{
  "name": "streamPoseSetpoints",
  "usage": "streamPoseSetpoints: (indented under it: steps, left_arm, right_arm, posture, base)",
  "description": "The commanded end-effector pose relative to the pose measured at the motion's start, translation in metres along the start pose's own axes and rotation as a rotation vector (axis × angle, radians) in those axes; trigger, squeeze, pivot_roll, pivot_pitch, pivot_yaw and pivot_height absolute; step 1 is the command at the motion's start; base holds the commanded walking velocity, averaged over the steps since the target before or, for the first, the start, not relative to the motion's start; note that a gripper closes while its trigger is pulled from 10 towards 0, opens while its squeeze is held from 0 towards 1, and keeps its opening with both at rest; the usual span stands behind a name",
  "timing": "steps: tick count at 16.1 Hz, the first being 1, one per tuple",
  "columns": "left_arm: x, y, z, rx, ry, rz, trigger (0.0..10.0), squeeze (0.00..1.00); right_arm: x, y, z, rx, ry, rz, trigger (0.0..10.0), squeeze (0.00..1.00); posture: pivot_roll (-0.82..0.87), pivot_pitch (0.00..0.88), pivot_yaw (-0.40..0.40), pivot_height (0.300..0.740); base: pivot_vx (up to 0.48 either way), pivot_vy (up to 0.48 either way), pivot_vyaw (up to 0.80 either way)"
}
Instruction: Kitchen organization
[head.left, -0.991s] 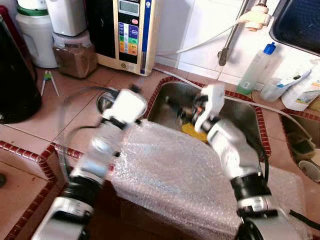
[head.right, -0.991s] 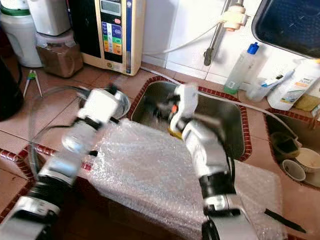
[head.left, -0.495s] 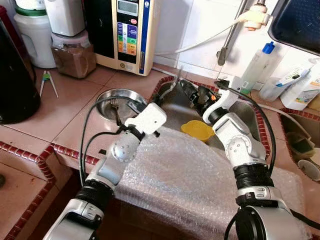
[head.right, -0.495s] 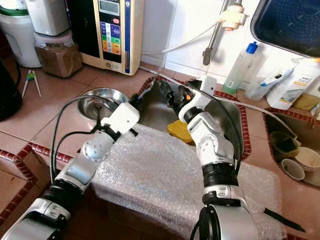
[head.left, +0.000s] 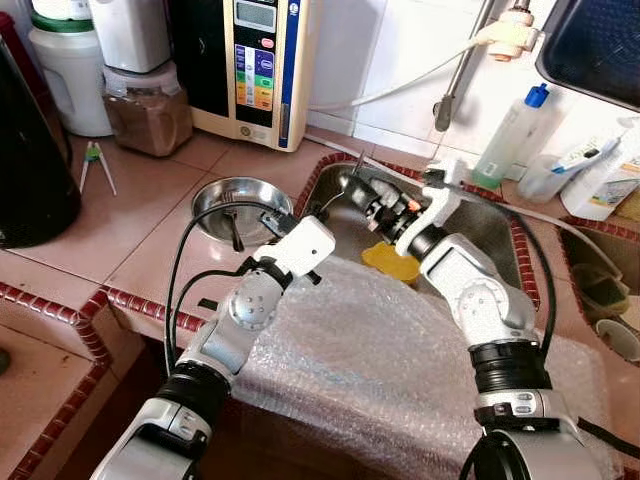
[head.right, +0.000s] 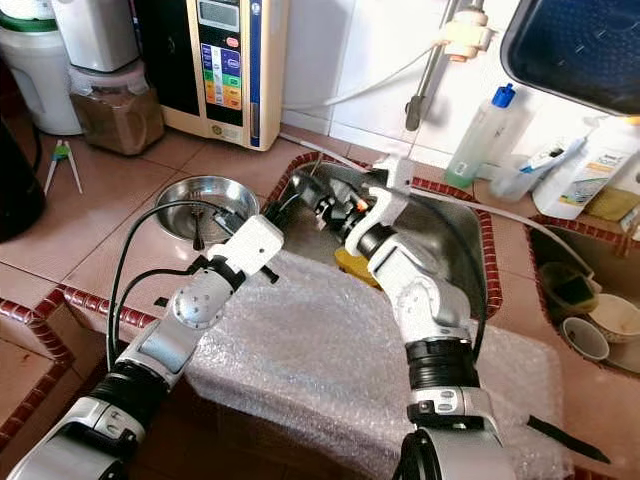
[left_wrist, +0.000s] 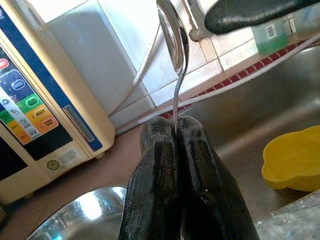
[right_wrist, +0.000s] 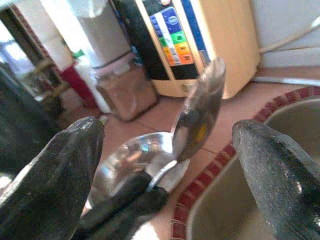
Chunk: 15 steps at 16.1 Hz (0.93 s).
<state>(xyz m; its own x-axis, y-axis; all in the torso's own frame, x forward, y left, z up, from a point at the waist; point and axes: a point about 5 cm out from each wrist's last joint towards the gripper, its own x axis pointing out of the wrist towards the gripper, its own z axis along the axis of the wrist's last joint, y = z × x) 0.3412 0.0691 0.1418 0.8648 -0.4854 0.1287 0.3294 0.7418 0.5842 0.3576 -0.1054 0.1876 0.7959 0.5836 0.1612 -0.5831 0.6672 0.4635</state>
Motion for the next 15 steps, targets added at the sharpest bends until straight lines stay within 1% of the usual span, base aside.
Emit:
streamPoseSetpoints:
  steps: [1, 2, 3, 4, 5, 6, 8, 10, 11, 12, 14, 15]
  left_arm:
    - [0.006, 0.001, 0.011, 0.009, -0.047, 0.003, 0.0, 0.0]
    - [0.008, -0.002, 0.017, 0.088, -0.081, -0.021, 1.6, 0.0]
    - [0.01, -0.003, 0.018, 0.11, -0.084, -0.032, 1.7, 0.0]
    - [0.01, -0.003, 0.018, 0.124, -0.086, -0.039, 1.6, 0.0]
    - [0.011, -0.003, 0.019, 0.138, -0.092, -0.042, 1.4, 0.0]
    - [0.011, -0.003, 0.02, 0.149, -0.098, -0.049, 1.4, 0.0]
    - [0.011, -0.007, 0.021, 0.18, -0.106, -0.06, 1.3, 0.0]
    - [0.011, -0.008, 0.021, 0.203, -0.108, -0.053, 1.2, 0.0]
    - [0.012, -0.004, 0.019, 0.243, -0.096, -0.016, 1.8, 0.0]
    - [0.012, -0.002, 0.018, 0.25, -0.091, -0.007, 1.8, 0.0]
    - [0.011, 0.007, 0.013, 0.299, -0.062, 0.042, 3.6, 0.0]
    - [0.01, 0.012, 0.009, 0.305, -0.038, 0.069, 3.5, 0.0]
  right_arm:
    - [-0.001, -0.004, 0.004, -0.037, 0.001, -0.035, 10.0, 0.0]
    - [0.006, -0.016, 0.007, -0.038, 0.01, -0.199, 10.0, 0.0]
    - [0.013, -0.012, 0.016, -0.015, -0.031, -0.189, 10.0, 0.0]
    - [0.015, -0.01, 0.02, -0.045, -0.036, -0.178, 10.0, 0.0]
    - [0.018, -0.011, 0.021, -0.043, -0.036, -0.202, 1.4, 0.0]
    - [0.02, -0.012, 0.023, -0.043, -0.033, -0.219, 0.0, 0.0]
    - [0.026, -0.012, 0.029, -0.065, -0.034, -0.259, 0.0, 0.0]
    - [0.028, -0.014, 0.03, -0.061, -0.029, -0.284, 0.0, 0.0]
    - [0.027, -0.019, 0.03, -0.065, 0.006, -0.344, 0.0, 0.0]
    - [0.026, -0.022, 0.03, -0.058, 0.019, -0.371, 0.0, 0.0]
    - [0.023, -0.029, 0.033, -0.046, 0.036, -0.434, 0.0, 0.0]
    - [0.022, -0.029, 0.035, -0.038, 0.042, -0.441, 0.0, 0.0]
  posture:
    - [-0.02, 0.0, -0.119, 0.74]
    - [-0.02, 0.0, -0.119, 0.74]
    - [-0.02, 0.0, -0.116, 0.74]
    - [-0.02, 0.0, -0.115, 0.74]
    - [-0.02, 0.0, -0.114, 0.74]
    - [-0.02, 0.0, -0.113, 0.74]
    - [-0.02, 0.0, -0.111, 0.74]
    - [-0.02, 0.0, -0.111, 0.74]
    - [-0.02, 0.0, -0.112, 0.74]
    - [-0.02, 0.0, -0.113, 0.74]
    - [-0.02, 0.0, -0.112, 0.74]
    - [-0.02, 0.0, -0.112, 0.74]
  base:
    - [0.0, 0.0, 0.0]
    - [0.0, 0.0, 0.0]
    - [0.0, 0.0, 0.0]
    - [0.0, 0.0, 0.0]
    - [0.0, 0.0, 0.0]
    - [0.0, 0.0, 0.0]
    - [0.0, 0.0, 0.0]
    - [0.0, 0.0, 0.0]
    - [0.0, 0.0, 0.0]
    - [0.0, 0.0, 0.0]
    - [0.0, 0.0, 0.0]
    - [0.0, 0.0, 0.0]
